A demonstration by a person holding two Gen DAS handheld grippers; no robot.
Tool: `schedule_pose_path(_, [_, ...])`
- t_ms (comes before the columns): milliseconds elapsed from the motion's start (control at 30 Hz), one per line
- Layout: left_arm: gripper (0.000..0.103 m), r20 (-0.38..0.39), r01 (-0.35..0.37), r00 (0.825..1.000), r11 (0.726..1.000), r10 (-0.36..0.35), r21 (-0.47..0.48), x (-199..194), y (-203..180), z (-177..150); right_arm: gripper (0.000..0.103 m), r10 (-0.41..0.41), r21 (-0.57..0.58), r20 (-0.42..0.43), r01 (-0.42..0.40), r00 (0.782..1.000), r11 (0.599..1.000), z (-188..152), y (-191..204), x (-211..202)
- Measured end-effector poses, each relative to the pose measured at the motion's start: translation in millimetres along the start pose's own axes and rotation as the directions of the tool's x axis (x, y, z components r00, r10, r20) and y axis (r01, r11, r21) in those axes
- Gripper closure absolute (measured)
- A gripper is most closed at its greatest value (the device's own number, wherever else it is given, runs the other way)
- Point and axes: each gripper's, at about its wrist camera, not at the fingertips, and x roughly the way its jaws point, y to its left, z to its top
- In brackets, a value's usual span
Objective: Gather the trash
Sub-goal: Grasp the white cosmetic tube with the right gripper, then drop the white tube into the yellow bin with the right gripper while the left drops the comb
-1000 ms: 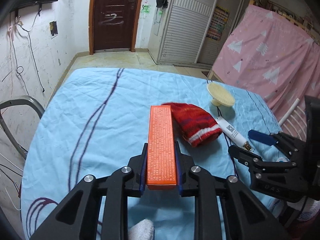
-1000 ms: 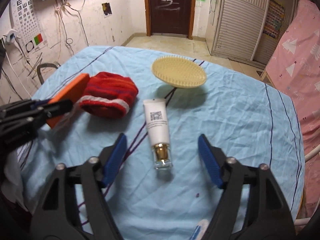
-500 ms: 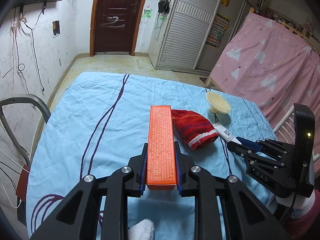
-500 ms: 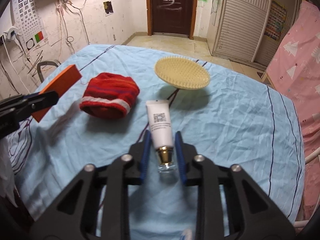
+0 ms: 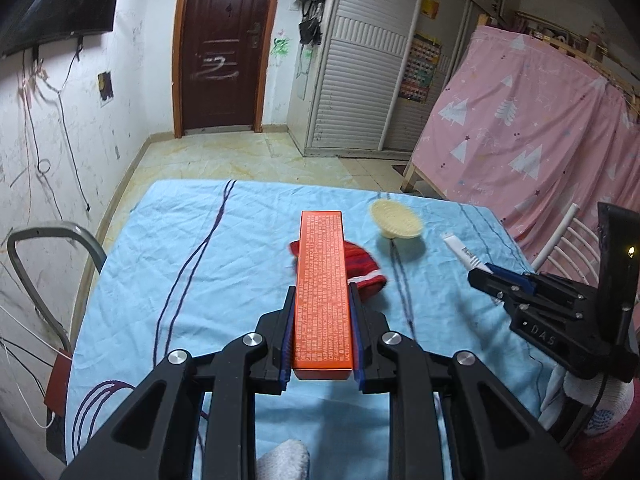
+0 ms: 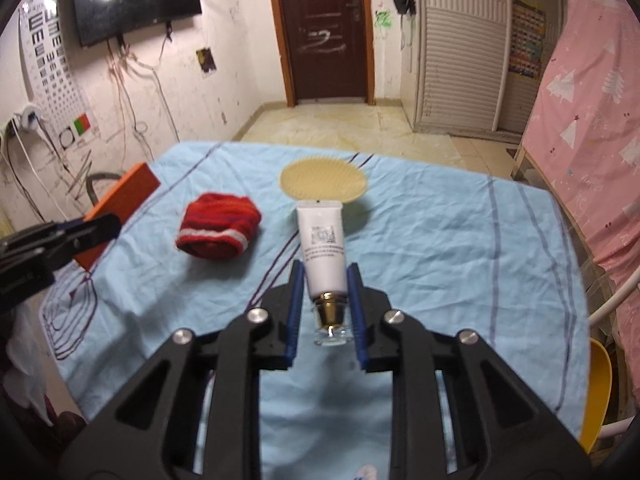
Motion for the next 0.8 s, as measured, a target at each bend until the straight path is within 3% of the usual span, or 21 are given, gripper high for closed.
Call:
schedule_pose_path(333, [0.090, 0.010, 0.010, 1.000, 0.995, -0.011, 0.100, -9, -58, 2, 0.083, -0.021, 0.100, 0.106, 0.011, 0.994, 0.995, -14, -53, -49])
schedule_pose_path(800, [0.089, 0.008, 0.048, 0.999, 0.969, -0.052, 0.244, -1, -157, 2, 0.083, -0.097, 0.264, 0.191, 0.044, 0.977, 0.963, -50, -151, -97])
